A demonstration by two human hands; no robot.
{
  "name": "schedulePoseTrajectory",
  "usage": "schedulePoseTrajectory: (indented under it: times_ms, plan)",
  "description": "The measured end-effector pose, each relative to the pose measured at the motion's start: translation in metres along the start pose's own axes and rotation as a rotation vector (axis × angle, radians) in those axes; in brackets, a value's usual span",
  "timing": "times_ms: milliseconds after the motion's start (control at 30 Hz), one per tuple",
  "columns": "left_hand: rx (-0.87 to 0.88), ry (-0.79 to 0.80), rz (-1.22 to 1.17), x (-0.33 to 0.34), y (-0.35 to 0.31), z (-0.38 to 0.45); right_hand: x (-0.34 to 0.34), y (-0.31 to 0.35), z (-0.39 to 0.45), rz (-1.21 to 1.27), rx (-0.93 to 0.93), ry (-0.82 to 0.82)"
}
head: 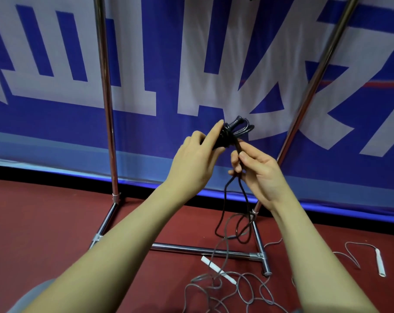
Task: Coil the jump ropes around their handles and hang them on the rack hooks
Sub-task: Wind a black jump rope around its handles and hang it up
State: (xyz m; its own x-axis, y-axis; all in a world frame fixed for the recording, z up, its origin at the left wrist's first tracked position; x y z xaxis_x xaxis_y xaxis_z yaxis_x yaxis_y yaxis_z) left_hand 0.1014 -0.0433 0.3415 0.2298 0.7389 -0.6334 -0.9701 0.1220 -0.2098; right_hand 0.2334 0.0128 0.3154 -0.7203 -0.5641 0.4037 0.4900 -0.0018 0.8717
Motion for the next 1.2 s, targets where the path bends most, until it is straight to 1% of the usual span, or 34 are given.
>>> schedulePoseTrajectory:
  times_ms: [67,167,200,267,333,433,500,567,633,667,733,800,867,933,1000,1067,1167,1200]
  plan:
    - [-0.037,0.113,-0.153,0.002,0.002,-0.003,-0.003,0.002,0.001,-0.073,-0.02,-0.007]
    - [-0.081,0.263,-0.442,0.004,0.001,-0.005,-0.01,0.005,0.001,-0.152,-0.06,-0.059]
    - [-0.088,0.309,-0.488,0.006,0.0,-0.005,-0.012,0.006,0.001,-0.164,-0.072,-0.071]
    - [-0.035,0.316,-0.439,0.006,-0.002,-0.004,-0.013,0.008,-0.001,-0.162,-0.089,-0.074]
    - [0.011,0.258,-0.312,0.007,-0.001,-0.002,-0.015,0.007,-0.002,-0.153,-0.099,-0.06]
    - [-0.027,0.172,-0.123,0.01,0.004,-0.001,-0.018,0.007,-0.001,-0.169,-0.104,-0.044]
    - [0.034,0.05,0.031,0.006,0.002,0.0,-0.018,0.006,-0.001,-0.194,-0.104,-0.04]
    - [0.093,-0.099,0.19,-0.003,-0.002,0.003,-0.017,0.005,-0.001,-0.161,-0.095,-0.056]
    - [0.102,-0.188,0.24,-0.009,-0.005,0.002,-0.013,0.004,-0.002,-0.084,-0.093,-0.074]
    - [0.089,-0.19,0.216,-0.011,-0.006,0.002,-0.011,0.004,-0.002,-0.038,-0.087,-0.082]
    - [-0.002,-0.106,0.055,-0.011,-0.003,-0.001,-0.01,0.003,-0.001,0.018,-0.068,-0.087]
    - [-0.122,0.014,-0.197,-0.001,0.004,-0.004,-0.011,0.002,-0.001,-0.017,-0.078,-0.075]
    - [-0.185,0.08,-0.419,0.005,0.006,-0.006,-0.013,0.002,0.0,-0.098,-0.087,-0.073]
    - [-0.207,0.104,-0.519,0.009,0.005,-0.007,-0.014,0.0,0.0,-0.137,-0.093,-0.077]
    - [-0.171,0.151,-0.478,0.011,0.002,-0.006,-0.014,0.002,-0.001,-0.125,-0.121,-0.089]
    - [-0.117,0.189,-0.369,0.01,-0.002,-0.006,-0.015,0.003,0.0,-0.113,-0.139,-0.087]
    - [-0.082,0.194,-0.186,0.011,-0.001,-0.004,-0.016,0.002,0.001,-0.164,-0.141,-0.054]
    - [-0.077,0.167,-0.114,0.01,0.001,-0.003,-0.016,0.001,0.001,-0.189,-0.134,-0.042]
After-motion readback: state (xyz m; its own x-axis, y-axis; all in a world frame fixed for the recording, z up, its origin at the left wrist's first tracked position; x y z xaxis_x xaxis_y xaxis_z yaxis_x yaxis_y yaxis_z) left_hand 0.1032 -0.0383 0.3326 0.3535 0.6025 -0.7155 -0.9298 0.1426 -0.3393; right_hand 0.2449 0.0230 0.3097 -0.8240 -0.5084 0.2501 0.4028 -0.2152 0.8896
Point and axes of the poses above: each hand's wrist, its own z-axis towards the middle knuckle, its own x-axis out of the palm, y = z × x, the point moved 6 cm from there along z, towards the middle knuckle, and after that the axes turned 14 degrees about z, right-handed, at the moved point
